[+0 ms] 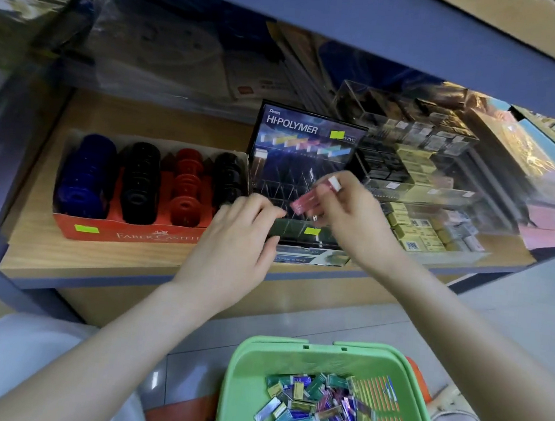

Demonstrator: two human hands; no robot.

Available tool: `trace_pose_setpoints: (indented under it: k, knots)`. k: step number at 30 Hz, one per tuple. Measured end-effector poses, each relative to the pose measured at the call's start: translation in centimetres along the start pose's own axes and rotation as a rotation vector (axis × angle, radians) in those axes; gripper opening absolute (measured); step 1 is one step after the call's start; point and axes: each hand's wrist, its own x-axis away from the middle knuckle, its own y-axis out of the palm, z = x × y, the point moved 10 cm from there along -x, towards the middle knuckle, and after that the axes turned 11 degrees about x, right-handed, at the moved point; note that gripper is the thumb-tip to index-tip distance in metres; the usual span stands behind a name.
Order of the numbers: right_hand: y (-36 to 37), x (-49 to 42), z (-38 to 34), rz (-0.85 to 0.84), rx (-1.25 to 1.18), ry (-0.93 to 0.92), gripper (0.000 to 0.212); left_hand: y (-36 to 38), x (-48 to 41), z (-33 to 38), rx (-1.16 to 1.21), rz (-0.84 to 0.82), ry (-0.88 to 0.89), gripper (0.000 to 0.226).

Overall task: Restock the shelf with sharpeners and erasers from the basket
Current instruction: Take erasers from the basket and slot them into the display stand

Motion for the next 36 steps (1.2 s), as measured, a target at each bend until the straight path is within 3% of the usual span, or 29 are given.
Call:
trace_pose_setpoints:
  k: [4,8,17,30,33,36]
  knots:
    - [-1.1,-4.1,1.0,0.121,0.049,0.054,0.013,1.0,0.3,-0.3,-0.123,-0.048,0.007,0.038]
    - [-0.6,-7.1,-0.4,0.216,0.110,-0.035,0.009,1.0,0.7,-0.7,-0.110,-0.066,0.018,0.042]
    - [4.1,-9.6,-2.1,-0.042,0.479,-0.226,0.013,0.9,0.7,-1.3,-0.030,-0.068,-0.003,0.039]
    - [4.5,-8.6,-2.8,0.149,0.769,-0.344,0.024,0.7,0.6,-1.0,-0.018,-0.104,-0.004,0.050]
    - [3.1,-5.9,-3.1,0.190,0.736,-0.393,0.029,0.5,0.9,-0.8,-0.019,-0.101,0.003,0.048]
    - [0.1,-0.9,-2.7,0.323,0.632,-0.432,0.023,0.2,1.7,0.9,-0.046,-0.061,0.119,0.039]
